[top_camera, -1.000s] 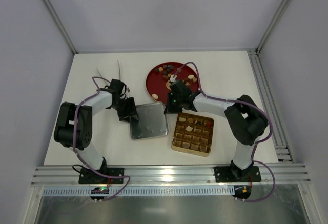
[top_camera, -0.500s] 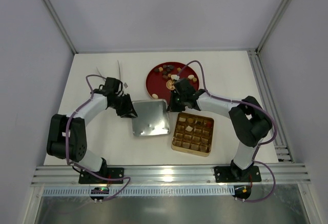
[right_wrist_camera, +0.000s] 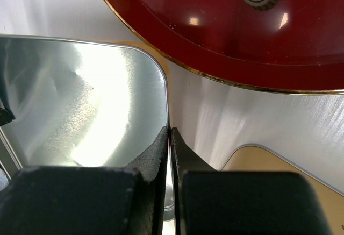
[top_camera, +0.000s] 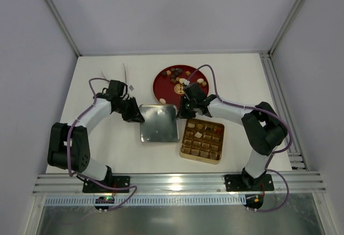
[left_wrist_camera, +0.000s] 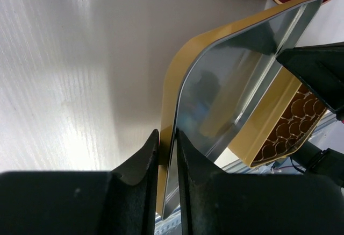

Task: Pack the chocolate

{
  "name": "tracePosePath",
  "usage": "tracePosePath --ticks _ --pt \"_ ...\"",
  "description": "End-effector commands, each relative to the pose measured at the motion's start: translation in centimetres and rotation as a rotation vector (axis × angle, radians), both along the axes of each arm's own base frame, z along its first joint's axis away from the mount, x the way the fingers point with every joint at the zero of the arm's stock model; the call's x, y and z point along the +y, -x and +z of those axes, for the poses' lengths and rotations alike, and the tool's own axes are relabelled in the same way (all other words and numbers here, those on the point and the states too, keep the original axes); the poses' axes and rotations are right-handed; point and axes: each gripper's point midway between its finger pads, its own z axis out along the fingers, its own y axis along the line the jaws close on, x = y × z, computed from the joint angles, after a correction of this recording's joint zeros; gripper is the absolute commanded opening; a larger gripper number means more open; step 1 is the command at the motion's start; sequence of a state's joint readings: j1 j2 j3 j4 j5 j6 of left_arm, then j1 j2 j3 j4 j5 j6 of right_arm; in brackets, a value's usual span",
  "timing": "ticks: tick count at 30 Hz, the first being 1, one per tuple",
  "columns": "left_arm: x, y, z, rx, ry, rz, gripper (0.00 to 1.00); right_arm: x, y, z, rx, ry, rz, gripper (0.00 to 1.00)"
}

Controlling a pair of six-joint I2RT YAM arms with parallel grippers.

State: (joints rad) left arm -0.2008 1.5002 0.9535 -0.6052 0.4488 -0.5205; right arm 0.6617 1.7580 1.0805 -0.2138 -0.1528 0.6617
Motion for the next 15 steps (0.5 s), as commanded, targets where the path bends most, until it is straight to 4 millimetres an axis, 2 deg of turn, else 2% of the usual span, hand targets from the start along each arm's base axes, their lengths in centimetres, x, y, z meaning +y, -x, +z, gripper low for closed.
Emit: tracePosePath --ticks 1,9,13,15 --pt "-2.4 -1.4 3.8 -0.078 0.128 -0.042 0.00 4.2 -0.3 6.1 -0.090 -0.208 0.077 0.04" --pt "-2.9 -1.6 4.8 -0.083 0.160 -0.061 0.00 4.4 -0.3 6.0 -0.082 -0.207 0.087 0.04" --pt "-3.2 -1.6 5.6 -0.106 0.175 -0.081 0.00 5.0 -0.1 6.9 -0.077 -0.241 0.106 0.04" --pt "-3.4 -1.5 5.9 -0.107 0.187 -0.092 0.04 5.2 0.0 7.2 -0.072 -0.257 0.112 0.04"
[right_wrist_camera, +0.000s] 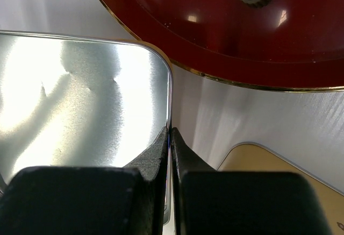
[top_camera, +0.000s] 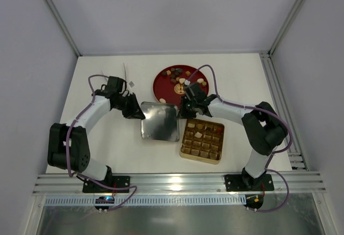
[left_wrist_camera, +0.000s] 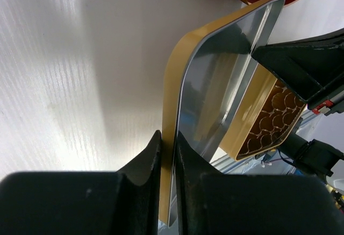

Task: Pack the chocolate

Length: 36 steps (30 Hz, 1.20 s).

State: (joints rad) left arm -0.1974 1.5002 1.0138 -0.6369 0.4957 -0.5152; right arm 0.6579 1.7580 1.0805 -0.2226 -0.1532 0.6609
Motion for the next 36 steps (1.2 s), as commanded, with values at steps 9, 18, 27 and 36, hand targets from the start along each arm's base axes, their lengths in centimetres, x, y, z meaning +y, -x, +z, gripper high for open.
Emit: tracePosePath --ticks 9,18,27,36 --pt "-2.1 -0.6 4.0 -0.095 0.103 -0.086 0.20 6.5 0.5 9.8 -0.077 -0.349 0.144 0.04" --pt "-1.9 -0.4 3.1 -0.078 0.084 -0.099 0.08 6.7 0.8 11.7 -0.092 -0.390 0.155 0.04" --pt "-2.7 -1.2 4.5 -0.055 0.152 -0.086 0.00 5.3 -0.1 10.5 -0.173 -0.262 0.129 0.29" --pt "-2.6 -1.8 5.4 -0.042 0.221 -0.071 0.00 3.7 -0.8 9.7 -0.264 -0.148 0.113 0.55"
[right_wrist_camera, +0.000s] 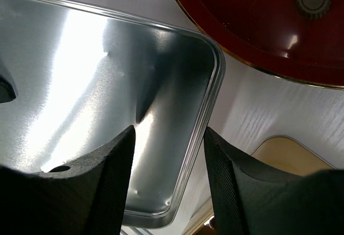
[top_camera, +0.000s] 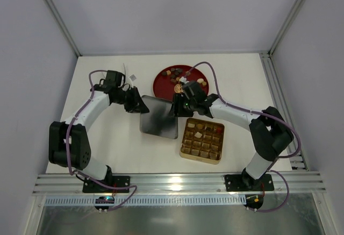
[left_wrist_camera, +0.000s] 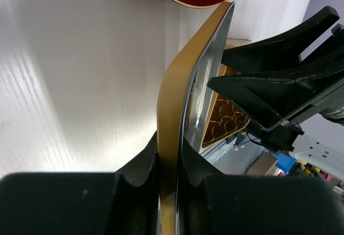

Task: Pack the chocolate

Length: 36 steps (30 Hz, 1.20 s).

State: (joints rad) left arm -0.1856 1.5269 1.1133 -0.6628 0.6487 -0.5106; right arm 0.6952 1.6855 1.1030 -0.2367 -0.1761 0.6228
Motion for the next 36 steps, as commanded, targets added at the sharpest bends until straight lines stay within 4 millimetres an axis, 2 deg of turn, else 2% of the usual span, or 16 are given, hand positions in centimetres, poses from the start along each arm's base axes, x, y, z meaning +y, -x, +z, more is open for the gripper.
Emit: tracePosePath --ticks 1,9,11,14,15,16,19,21,22,24,25,26,28,31,32,36 --pt "-0.6 -0.7 1.9 -0.014 0.090 -0.010 0.00 1.8 -1.7 6.2 -0.199 -0.104 0.029 0.56" --pt "0.1 -1.2 3.1 -0.019 0.157 0.019 0.00 0.1 -1.8 9.4 -0.334 -0.097 0.014 0.66" --pt "0.1 -1.3 3.2 -0.017 0.169 0.024 0.00 -0.3 -1.7 9.4 -0.356 -0.081 0.027 0.68" --pt "0.2 -1.5 3.4 -0.011 0.191 0.032 0.00 -0.6 -1.0 11.3 -0.471 -0.075 0.076 0.70" --pt "0.2 -1.6 3.4 -0.008 0.197 0.032 0.00 -0.1 0.6 12.5 -0.534 -0.075 0.123 0.71" --pt "0.2 -1.7 3.6 -0.009 0.205 0.037 0.00 -0.6 0.6 12.9 -0.617 -0.003 0.138 0.71" --pt "0.2 -1.9 3.8 -0.007 0.219 0.040 0.00 -0.1 3.6 14.2 -0.778 0.085 0.245 0.72" --pt "0.1 -1.9 3.8 0.002 0.227 0.042 0.00 -0.2 4.6 14.1 -0.832 0.108 0.274 0.74" --pt "0.1 -2.0 3.8 0.002 0.231 0.042 0.00 0.3 6.2 14.6 -0.869 0.101 0.316 0.75" --pt "0.0 -2.1 3.9 0.006 0.238 0.046 0.00 0.1 6.9 14.0 -0.942 0.188 0.350 0.77" --pt "0.0 -2.1 3.9 0.008 0.241 0.048 0.00 1.0 8.3 13.7 -0.967 0.201 0.402 0.77" --pt "-0.1 -2.2 4.0 0.011 0.246 0.050 0.00 1.0 8.6 13.6 -1.007 0.260 0.427 0.78" --pt "-0.2 -2.2 4.2 0.012 0.252 0.052 0.00 2.8 10.2 13.0 -1.051 0.285 0.484 0.78" --pt "-0.2 -2.2 4.6 0.010 0.263 0.053 0.00 3.3 10.0 12.0 -1.123 0.440 0.507 0.78" --pt "-0.3 -2.2 4.7 0.012 0.265 0.054 0.00 3.9 10.2 10.8 -1.125 0.481 0.536 0.78" --pt "-0.4 -2.0 4.8 0.019 0.273 0.052 0.00 4.4 9.7 10.2 -1.178 0.561 0.531 0.79"
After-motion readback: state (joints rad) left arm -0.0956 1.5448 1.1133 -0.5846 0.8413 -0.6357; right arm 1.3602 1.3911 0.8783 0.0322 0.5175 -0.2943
